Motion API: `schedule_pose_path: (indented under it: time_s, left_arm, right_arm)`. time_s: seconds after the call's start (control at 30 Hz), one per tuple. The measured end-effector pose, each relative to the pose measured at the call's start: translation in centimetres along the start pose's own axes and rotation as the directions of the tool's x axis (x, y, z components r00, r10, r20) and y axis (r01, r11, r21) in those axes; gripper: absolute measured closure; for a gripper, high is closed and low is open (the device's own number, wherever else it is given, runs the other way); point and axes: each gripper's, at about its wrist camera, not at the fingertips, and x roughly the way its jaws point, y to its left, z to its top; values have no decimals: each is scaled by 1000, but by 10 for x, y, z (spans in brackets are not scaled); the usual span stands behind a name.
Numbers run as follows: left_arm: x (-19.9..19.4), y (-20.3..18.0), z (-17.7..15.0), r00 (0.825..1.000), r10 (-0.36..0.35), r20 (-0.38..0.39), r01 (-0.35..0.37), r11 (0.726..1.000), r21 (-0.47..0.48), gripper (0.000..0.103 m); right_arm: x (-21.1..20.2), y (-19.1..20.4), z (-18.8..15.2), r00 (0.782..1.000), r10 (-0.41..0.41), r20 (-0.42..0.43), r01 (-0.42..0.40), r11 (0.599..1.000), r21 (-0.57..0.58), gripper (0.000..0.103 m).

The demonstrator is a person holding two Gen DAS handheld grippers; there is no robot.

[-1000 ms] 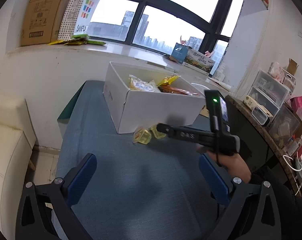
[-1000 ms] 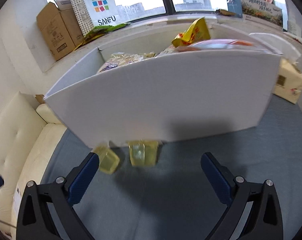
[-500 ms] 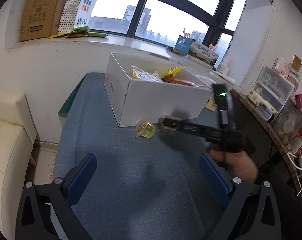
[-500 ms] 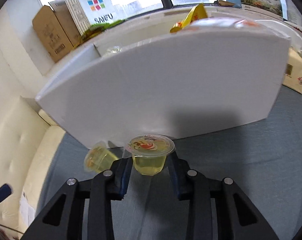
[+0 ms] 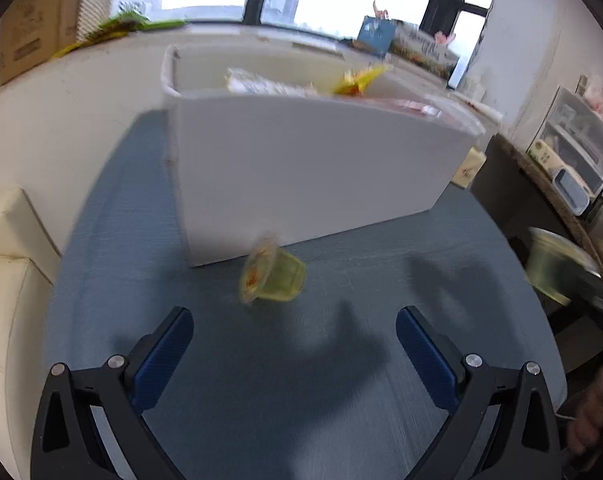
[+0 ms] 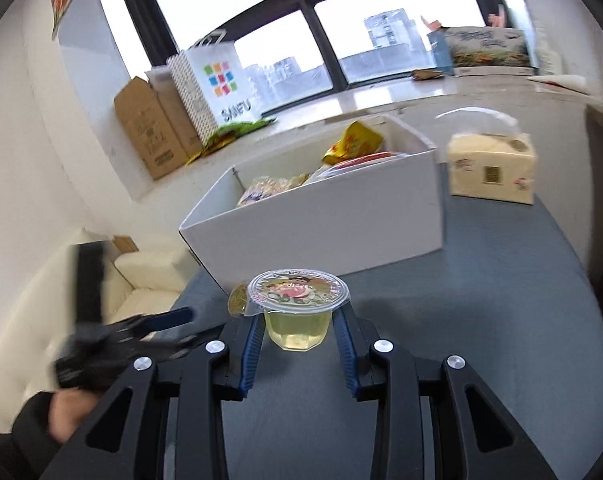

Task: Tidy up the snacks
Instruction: 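Grasp a jelly cup with the right tool while the left grasps another jelly cup, then lower both jelly cups into the white box and open both tools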

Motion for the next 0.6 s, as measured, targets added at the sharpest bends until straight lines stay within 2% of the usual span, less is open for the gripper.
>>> schedule_pose_path:
  time_s: [0.03,0.1,0.23,0.27,0.33,0.37,0.47,0.5,0.6]
  left_arm:
    - [9,0,3,999,31,-12,-31,999,-6,0]
    - [20,1,6,998,47,-31,-48,999,-16,2]
    - [32,0,10,996,72,-52,-73,997,-15,17]
    - [33,0,11,995,81,-52,-81,997,-2,23]
    - [35,-2,13,995,84,-46,-83,996,22,50]
    - [34,-1,14,996,80,-47,-79,996,28,58]
    - [21,-2,16,999,41,-4,-40,998,45,69]
    - [16,-2,16,999,37,7,-38,998,50,70]
    - [-3,0,15,998,-54,44,53,998,19,70]
  right_arm:
    - [1,3,1,1000,-2,4,2,1000,6,66]
    - [-12,2,-3,1000,-15,24,14,1000,15,66]
    - [-12,-1,0,999,-21,40,20,999,29,66]
    - [-15,-3,-1,999,-24,40,23,999,31,66]
    - [-15,-6,-2,999,-18,39,16,999,42,66]
    - [-15,-6,-3,999,-18,37,16,999,42,66]
    - [-16,-4,-3,999,-17,46,16,999,37,66]
    - [-17,-3,-3,998,-23,51,22,999,32,66]
    - [-15,-3,-4,999,-20,44,18,999,37,66]
